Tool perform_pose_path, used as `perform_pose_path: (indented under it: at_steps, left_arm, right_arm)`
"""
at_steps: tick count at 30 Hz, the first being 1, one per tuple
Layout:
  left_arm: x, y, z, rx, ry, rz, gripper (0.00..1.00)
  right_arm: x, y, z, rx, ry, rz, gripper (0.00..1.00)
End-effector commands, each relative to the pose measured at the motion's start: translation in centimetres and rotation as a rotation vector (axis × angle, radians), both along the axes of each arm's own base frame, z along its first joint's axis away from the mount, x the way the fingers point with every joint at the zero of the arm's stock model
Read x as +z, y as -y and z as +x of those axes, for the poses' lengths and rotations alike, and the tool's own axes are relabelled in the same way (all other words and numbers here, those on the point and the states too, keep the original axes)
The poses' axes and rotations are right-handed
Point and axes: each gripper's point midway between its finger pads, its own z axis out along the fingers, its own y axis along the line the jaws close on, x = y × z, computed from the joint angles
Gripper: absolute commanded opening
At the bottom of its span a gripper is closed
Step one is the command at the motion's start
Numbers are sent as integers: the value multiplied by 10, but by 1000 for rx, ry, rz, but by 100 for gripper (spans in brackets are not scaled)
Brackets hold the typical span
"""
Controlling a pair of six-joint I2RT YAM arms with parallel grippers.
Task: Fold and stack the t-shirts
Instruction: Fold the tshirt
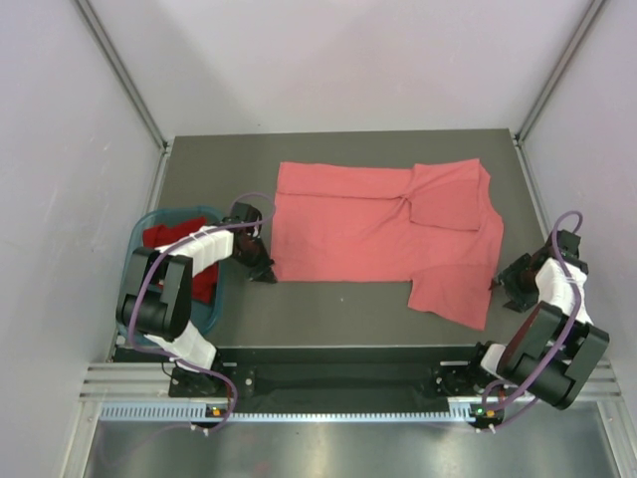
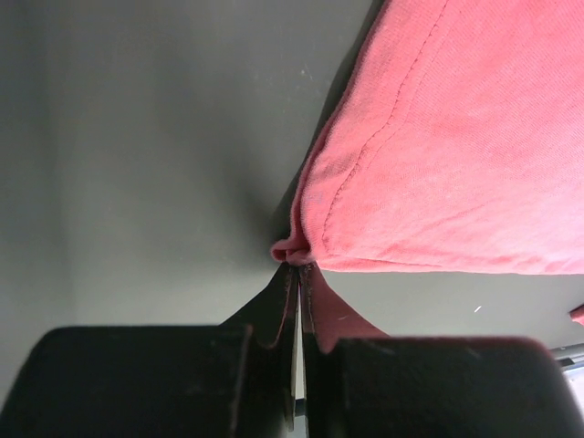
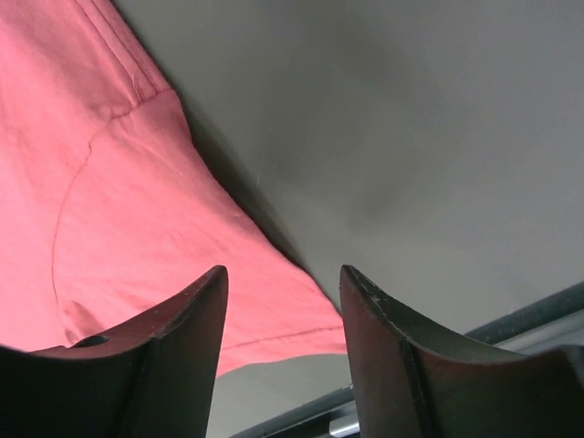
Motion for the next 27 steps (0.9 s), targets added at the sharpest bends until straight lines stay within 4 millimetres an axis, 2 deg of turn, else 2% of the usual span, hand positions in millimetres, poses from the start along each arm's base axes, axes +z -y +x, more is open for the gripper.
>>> perform_pose_path:
  at_steps: [1,4,9,16,19,23,27]
  left_arm:
    - [-1,-4,10,0,31,18,3]
    - [-1,-2,11,7,32,7,3]
    - [1,0,13,17,36,-2,1]
    - [2,0,14,19,43,-1,0]
    - [3,1,14,17,43,-9,0]
    - [6,1,14,14,50,-11,0]
    - [7,1,15,9,52,-10,0]
  right_arm:
    - [-3,7,11,8,31,-19,52]
    - [-14,3,13,33,12,-1,51]
    - [-22,-1,23,58,50,0,50]
    - [-37,-7,26,91,24,5,47]
    - [-37,-5,30,92,37,-6,42]
    - [-33,-6,30,101,51,-11,27]
    - [-30,-5,26,89,41,-22,24]
